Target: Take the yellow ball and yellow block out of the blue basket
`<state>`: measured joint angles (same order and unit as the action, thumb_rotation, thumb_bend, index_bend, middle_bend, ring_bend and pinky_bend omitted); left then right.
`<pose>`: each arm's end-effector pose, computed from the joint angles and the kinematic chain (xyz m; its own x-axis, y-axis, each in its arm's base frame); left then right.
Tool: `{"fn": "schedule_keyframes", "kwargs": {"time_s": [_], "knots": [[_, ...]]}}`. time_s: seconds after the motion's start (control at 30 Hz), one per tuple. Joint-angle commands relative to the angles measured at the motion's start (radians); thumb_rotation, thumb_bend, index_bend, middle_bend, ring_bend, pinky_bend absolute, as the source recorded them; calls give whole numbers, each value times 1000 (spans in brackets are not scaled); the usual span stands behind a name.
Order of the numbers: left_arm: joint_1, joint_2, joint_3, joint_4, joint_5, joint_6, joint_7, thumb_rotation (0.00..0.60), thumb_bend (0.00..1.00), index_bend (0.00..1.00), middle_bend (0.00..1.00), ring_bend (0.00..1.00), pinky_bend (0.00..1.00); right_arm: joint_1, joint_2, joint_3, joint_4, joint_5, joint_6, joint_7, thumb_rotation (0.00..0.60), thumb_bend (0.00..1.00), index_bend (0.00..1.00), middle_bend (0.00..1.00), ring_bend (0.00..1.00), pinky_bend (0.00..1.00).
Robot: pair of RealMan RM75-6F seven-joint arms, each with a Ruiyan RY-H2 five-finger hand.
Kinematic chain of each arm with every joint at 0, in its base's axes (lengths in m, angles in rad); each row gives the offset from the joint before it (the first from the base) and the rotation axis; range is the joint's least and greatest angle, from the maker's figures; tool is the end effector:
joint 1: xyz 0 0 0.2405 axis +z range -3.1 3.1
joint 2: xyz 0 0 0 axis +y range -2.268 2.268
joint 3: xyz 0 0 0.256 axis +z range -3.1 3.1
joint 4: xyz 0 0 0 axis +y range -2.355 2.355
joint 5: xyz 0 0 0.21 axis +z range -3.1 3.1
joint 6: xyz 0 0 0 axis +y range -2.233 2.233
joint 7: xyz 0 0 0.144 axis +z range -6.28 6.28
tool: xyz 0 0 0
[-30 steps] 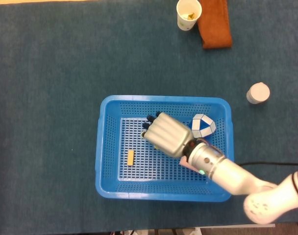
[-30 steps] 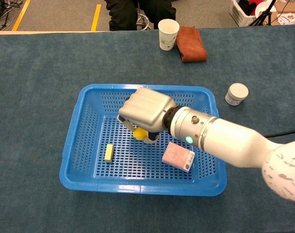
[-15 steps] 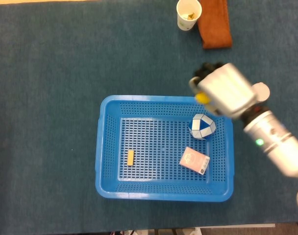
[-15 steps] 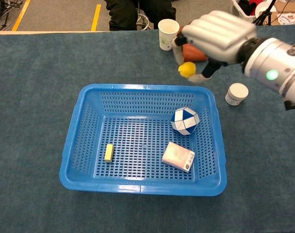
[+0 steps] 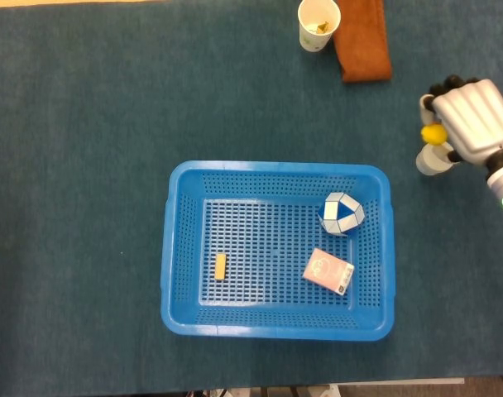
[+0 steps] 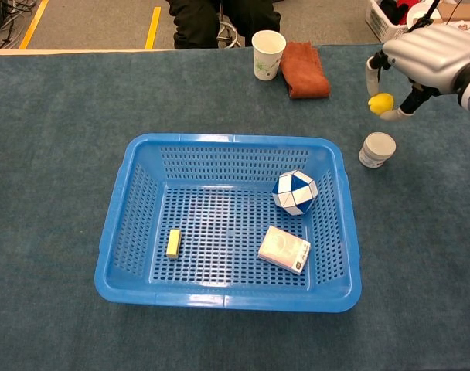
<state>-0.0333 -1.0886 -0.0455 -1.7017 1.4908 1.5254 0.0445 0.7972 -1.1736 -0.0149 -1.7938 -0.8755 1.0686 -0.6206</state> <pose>-0.3037 0.1633 0.1658 0.3821 -0.0093 0.9241 0.9234 0.0431 -0.3814 -0.1886 -0.3256 0.0772 0.7077 -0.2545 0.6591 -0.7060 -0.2914 0.6455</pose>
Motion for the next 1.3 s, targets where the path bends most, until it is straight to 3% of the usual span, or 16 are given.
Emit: {"fn": "schedule_keyframes", "kwargs": {"time_s": [0.03, 0.43, 0.73, 0.83, 0.93, 1.1, 1.3], "knots": [[2, 1, 4, -8, 1, 0, 9, 600, 248, 292, 348, 233, 227, -13, -23, -15, 54, 26, -40, 3, 600, 192, 552, 406, 288, 439], [8, -6, 11, -23, 5, 10, 30, 600, 248, 292, 346, 233, 227, -38, -86, -40, 181, 28, -111, 1, 600, 191, 527, 399, 287, 444], [19, -7, 16, -30, 7, 25, 41, 600, 248, 292, 346, 233, 227, -45, -64, -30, 151, -31, -115, 12, 600, 192, 86, 282, 192, 431], [21, -7, 15, -32, 10, 31, 42, 600, 248, 291, 346, 233, 227, -51, -28, -18, 97, -69, -103, 37, 600, 192, 15, 280, 190, 431], [21, -8, 15, -35, 10, 32, 46, 600, 248, 291, 346, 233, 227, -57, 16, 0, 20, -146, -89, 87, 600, 192, 63, 281, 190, 431], [22, -6, 13, -48, 17, 39, 58, 600, 248, 291, 346, 233, 227, -54, 94, 32, -129, -339, -89, 204, 600, 192, 311, 359, 244, 433], [31, 3, 17, -69, 26, 56, 63, 600, 248, 291, 345, 233, 227, 0, 124, 63, -236, -458, -178, 286, 600, 192, 458, 422, 294, 435]]}}
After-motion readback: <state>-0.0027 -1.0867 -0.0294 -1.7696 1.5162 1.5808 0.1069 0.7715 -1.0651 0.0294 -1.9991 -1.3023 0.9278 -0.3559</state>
